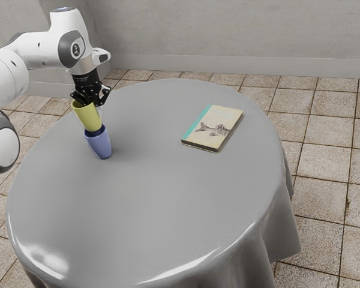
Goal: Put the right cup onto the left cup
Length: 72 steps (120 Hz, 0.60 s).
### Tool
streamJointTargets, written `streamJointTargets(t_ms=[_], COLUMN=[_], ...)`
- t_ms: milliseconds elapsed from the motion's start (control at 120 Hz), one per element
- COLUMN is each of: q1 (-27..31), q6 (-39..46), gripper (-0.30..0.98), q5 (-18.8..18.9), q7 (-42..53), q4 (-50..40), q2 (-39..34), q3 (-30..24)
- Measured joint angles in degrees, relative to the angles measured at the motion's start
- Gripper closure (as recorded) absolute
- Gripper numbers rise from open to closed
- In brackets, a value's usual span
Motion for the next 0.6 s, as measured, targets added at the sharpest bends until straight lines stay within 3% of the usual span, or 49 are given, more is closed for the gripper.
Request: streamJointTargets(t_ms=[600], q1=[0.2], q6=[-0.2], gripper=[0.78], q5=[-0.1], q7=[-0.5], q4=[-3.2], q2=[-1.6], q3=[-0.8])
